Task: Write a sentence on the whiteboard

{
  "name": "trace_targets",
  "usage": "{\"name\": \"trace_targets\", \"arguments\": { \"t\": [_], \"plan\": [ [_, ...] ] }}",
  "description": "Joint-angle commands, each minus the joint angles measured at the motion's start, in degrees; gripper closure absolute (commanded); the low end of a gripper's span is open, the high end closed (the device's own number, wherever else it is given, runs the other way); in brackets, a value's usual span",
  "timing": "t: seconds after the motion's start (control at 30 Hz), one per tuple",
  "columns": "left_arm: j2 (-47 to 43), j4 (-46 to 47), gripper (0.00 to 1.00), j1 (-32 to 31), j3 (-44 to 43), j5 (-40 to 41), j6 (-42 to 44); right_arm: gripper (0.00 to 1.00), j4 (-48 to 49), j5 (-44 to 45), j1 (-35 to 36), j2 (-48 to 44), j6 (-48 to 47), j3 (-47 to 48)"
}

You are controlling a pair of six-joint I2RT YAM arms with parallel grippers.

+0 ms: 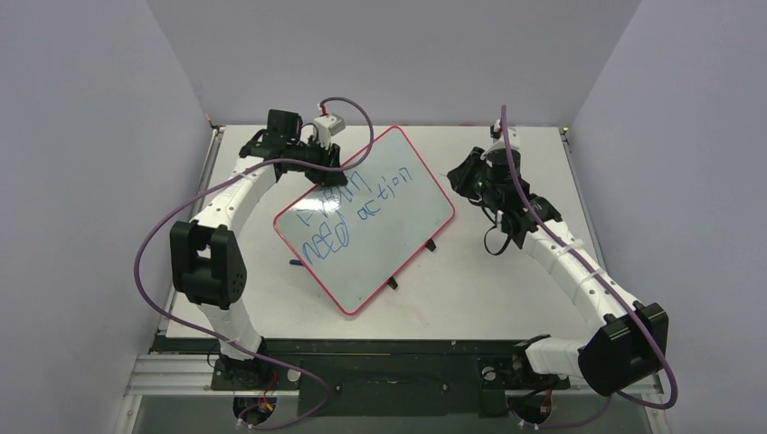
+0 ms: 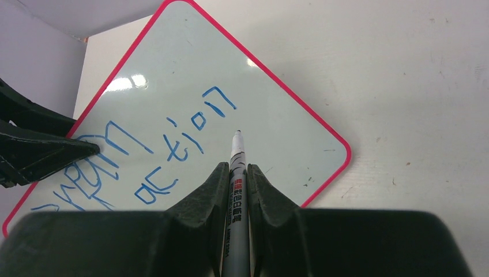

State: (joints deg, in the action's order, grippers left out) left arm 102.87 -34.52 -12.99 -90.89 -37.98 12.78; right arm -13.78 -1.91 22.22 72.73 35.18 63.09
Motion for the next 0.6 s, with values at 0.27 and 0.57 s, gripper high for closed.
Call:
{"name": "trace_targets", "arguments": {
  "t": [0.27, 0.57],
  "plan": [
    [-1.6, -2.5, 0.63, -0.9, 1.4, -2.8, 0.7, 1.00, 2.3, -0.3, 0.3, -1.8, 0.2, -0.8],
    [-1.8, -2.7, 0.55, -0.5, 0.8, -2.0, 0.6, 1.00, 2.4, -0.3, 0.2, -1.8, 0.1, -0.9]
  ]
}}
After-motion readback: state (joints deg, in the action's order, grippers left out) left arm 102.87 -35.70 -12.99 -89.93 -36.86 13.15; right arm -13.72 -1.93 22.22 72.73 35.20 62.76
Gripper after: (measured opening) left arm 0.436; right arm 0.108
